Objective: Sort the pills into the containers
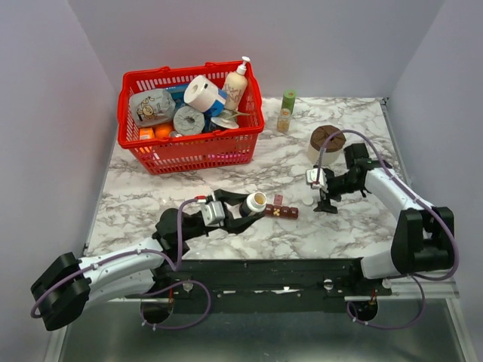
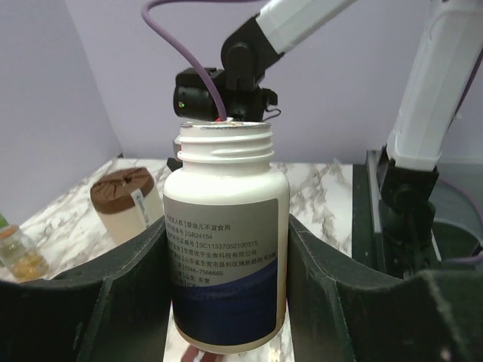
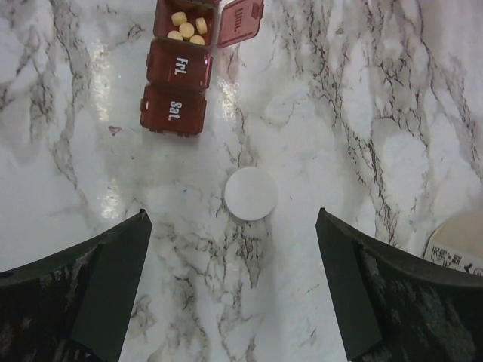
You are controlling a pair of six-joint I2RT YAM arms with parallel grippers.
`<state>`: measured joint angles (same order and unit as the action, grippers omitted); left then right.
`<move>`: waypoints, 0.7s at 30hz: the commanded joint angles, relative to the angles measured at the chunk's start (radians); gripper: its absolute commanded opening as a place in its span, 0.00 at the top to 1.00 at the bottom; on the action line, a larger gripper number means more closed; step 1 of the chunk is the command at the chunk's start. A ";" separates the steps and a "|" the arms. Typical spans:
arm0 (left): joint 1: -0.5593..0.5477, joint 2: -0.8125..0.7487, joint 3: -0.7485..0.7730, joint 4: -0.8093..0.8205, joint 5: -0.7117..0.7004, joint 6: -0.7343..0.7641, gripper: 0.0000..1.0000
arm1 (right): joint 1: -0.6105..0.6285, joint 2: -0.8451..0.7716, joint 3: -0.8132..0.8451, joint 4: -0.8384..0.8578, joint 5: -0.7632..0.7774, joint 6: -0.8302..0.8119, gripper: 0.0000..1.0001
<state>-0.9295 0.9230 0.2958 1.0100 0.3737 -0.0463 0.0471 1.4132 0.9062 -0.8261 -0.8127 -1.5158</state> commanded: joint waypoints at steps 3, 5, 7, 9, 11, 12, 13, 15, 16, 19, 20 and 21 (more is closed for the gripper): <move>0.004 -0.084 -0.050 -0.157 -0.016 0.082 1.00 | 0.097 0.111 0.034 0.142 0.168 -0.024 0.00; 0.004 -0.104 -0.061 -0.185 -0.030 0.086 1.00 | 0.120 0.153 0.049 0.150 0.203 -0.018 0.00; 0.004 -0.116 -0.072 -0.192 -0.036 0.088 1.00 | 0.141 0.179 0.066 0.150 0.227 -0.014 0.00; 0.004 -0.118 -0.076 -0.192 -0.042 0.088 1.00 | 0.152 0.207 0.074 0.145 0.244 -0.006 0.01; 0.004 -0.121 -0.084 -0.189 -0.047 0.089 1.00 | 0.165 0.225 0.080 0.148 0.256 0.002 0.02; 0.004 -0.122 -0.086 -0.189 -0.048 0.088 1.00 | 0.169 0.231 0.082 0.148 0.262 0.011 0.02; 0.004 -0.122 -0.090 -0.186 -0.050 0.088 1.00 | 0.171 0.239 0.086 0.148 0.267 0.014 0.03; 0.004 -0.125 -0.093 -0.185 -0.045 0.085 1.00 | 0.172 0.260 0.094 0.144 0.285 0.026 0.05; 0.004 -0.125 -0.095 -0.186 -0.047 0.085 1.00 | 0.174 0.265 0.095 0.140 0.291 0.028 0.07; 0.004 -0.127 -0.096 -0.186 -0.045 0.082 1.00 | 0.178 0.279 0.099 0.121 0.297 0.032 0.12; 0.004 -0.128 -0.096 -0.186 -0.047 0.082 1.00 | 0.180 0.282 0.100 0.119 0.306 0.039 0.14; 0.004 -0.128 -0.098 -0.185 -0.048 0.080 1.00 | 0.183 0.282 0.100 0.119 0.310 0.043 0.15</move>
<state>-0.9287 0.8108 0.2108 0.8055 0.3431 0.0223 0.2173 1.6745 0.9810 -0.6952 -0.5404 -1.4910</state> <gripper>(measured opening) 0.594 0.873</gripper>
